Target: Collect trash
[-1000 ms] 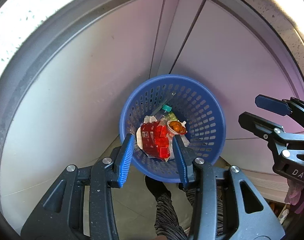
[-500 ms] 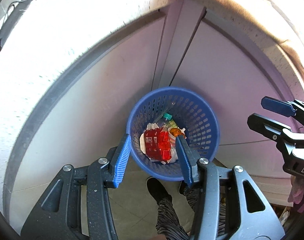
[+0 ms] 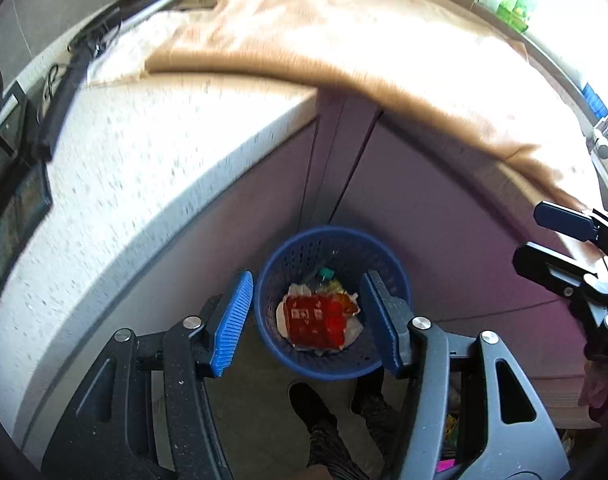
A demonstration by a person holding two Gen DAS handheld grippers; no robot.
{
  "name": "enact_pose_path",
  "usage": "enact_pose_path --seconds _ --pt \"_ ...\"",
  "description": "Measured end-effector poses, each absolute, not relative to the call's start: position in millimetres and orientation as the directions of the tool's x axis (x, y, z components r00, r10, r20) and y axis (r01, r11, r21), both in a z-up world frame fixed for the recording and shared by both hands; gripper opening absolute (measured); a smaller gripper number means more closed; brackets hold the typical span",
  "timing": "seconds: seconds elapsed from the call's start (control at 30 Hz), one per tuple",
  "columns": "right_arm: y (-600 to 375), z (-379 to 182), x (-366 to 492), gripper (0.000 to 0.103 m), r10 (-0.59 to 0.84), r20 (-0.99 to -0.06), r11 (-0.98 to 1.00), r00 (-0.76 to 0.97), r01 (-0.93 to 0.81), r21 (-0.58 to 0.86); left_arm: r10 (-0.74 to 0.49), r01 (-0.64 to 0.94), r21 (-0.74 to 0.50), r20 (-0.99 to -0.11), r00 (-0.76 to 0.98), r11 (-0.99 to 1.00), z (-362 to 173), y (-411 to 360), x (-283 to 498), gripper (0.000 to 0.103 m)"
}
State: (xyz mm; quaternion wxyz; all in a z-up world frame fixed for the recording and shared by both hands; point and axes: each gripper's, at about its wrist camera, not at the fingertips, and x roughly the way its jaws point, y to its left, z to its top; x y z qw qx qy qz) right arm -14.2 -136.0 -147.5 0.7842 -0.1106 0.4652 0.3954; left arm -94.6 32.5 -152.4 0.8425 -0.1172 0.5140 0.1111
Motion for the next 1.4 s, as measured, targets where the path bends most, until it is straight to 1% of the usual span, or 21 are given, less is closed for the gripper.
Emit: enact_pose_path --seconds 0.27,0.37,0.47,0.57,0.67,0.73,0.8,0.97,1.07,1.2,1.4 --pt "-158.9 -110.9 -4.0 0.069 0.566 -0.771 0.669 0.293 -0.710 0.221 0.082 -0.314 -0.100 -0.852 0.517 0.944 -110.5 31.4 -89.4 0.062" --pt "-165.8 -97.0 -0.6 0.070 0.582 -0.752 0.673 0.310 -0.702 0.231 0.090 -0.315 -0.108 -0.829 0.552 0.943 -92.2 30.9 -87.9 0.063" --pt "-172.0 -83.2 3.7 0.071 0.599 -0.729 0.677 0.332 -0.696 0.239 0.096 -0.318 -0.121 -0.802 0.590 0.940 -71.0 29.5 -85.8 0.071" --pt "-179.2 -69.3 7.0 0.071 0.616 -0.705 0.680 0.352 -0.690 0.249 0.106 -0.309 -0.122 -0.771 0.628 0.943 -47.8 24.2 -83.8 0.077" --pt "-185.0 -55.0 10.1 0.077 0.634 -0.678 0.680 0.373 -0.686 0.259 0.112 -0.300 -0.124 -0.742 0.661 0.946 -27.5 18.2 -82.6 0.079" --pt "-189.0 -44.5 12.7 0.078 0.646 -0.659 0.679 0.387 -0.685 0.263 0.116 -0.295 -0.126 -0.722 0.683 0.947 -14.2 15.1 -80.7 0.080" --pt "-191.3 -35.1 15.2 0.079 0.653 -0.644 0.679 0.398 -0.685 0.264 0.113 -0.288 -0.137 -0.700 0.705 0.948 -1.8 12.6 -79.6 0.084" --pt "-196.7 -13.4 21.3 0.079 0.675 -0.607 0.672 0.420 -0.690 0.270 0.116 -0.280 -0.153 -0.655 0.747 0.948 27.1 9.0 -77.0 0.091" --pt "-200.0 -3.9 23.8 0.080 0.684 -0.588 0.670 0.431 -0.691 0.272 0.121 -0.279 -0.154 -0.636 0.762 0.948 39.0 6.5 -76.2 0.093" --pt "-203.3 5.7 25.1 0.081 0.695 -0.567 0.668 0.443 -0.690 0.279 0.140 -0.284 -0.143 -0.614 0.777 0.948 50.0 1.9 -76.4 0.099" --pt "-207.2 13.2 26.1 0.081 0.702 -0.550 0.666 0.452 -0.691 0.282 0.174 -0.299 -0.107 -0.610 0.773 0.948 59.5 -5.0 -73.2 0.101"
